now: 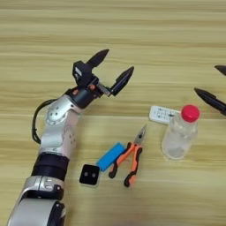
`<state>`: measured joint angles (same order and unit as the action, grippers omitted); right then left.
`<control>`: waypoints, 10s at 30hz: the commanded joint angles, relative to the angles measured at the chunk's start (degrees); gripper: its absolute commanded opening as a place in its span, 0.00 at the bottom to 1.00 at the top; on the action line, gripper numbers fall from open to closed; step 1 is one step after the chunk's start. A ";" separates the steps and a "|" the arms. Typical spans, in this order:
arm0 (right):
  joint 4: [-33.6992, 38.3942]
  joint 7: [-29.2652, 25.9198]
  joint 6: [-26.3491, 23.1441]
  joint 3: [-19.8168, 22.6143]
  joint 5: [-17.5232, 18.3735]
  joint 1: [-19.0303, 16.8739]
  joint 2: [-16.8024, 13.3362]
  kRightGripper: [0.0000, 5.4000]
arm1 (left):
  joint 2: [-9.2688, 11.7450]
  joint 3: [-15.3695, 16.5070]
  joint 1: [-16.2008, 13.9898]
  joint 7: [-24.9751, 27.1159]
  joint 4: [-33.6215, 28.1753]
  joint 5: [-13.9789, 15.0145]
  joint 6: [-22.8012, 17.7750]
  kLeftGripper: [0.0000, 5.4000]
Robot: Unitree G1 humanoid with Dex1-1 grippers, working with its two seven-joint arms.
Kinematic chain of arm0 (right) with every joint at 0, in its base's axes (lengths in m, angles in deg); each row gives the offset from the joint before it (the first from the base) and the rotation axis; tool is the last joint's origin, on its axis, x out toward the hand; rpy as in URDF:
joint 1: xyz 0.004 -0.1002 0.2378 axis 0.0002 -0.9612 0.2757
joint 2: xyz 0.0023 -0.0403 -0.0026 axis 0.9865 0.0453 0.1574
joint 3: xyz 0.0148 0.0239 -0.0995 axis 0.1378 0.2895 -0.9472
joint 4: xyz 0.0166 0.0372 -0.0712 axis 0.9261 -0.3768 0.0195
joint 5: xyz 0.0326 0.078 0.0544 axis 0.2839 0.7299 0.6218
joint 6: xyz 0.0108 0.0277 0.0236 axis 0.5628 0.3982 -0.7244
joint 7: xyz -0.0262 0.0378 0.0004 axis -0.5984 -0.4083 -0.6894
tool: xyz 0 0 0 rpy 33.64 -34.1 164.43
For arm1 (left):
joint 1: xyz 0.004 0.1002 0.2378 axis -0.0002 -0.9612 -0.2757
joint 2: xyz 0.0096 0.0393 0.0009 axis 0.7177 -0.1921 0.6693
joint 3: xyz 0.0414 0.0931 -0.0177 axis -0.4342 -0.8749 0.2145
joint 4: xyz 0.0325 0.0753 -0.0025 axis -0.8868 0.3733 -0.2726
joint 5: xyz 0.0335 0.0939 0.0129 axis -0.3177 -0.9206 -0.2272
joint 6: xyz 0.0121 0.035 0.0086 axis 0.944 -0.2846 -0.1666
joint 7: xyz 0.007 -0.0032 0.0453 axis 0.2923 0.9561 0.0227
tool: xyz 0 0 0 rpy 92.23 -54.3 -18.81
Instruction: Move the objects on the table
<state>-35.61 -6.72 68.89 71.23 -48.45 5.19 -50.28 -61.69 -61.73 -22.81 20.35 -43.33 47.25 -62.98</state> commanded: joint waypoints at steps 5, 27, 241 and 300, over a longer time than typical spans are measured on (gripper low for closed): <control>-7.85 -6.70 2.08 -4.59 -3.77 2.94 -0.62 0.99 | 1.87 -0.83 0.11 -4.68 4.64 -6.47 0.86 1.00; -19.18 -11.23 4.39 -11.07 -9.23 7.27 2.82 0.99 | 1.29 2.66 3.39 -19.84 13.75 -10.10 2.02 1.00; -5.15 -13.72 -6.89 -6.69 -3.00 21.37 1.82 1.00 | 7.97 -8.32 13.89 16.89 28.24 -14.31 12.46 0.53; 18.90 9.19 -7.55 1.52 8.91 1.53 11.33 1.00 | 16.03 -13.37 -2.90 14.04 17.17 -18.22 8.54 0.61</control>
<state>-17.24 3.08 61.79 73.23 -39.36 6.85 -38.26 -46.35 -74.60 -24.97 33.91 -26.12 29.82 -54.54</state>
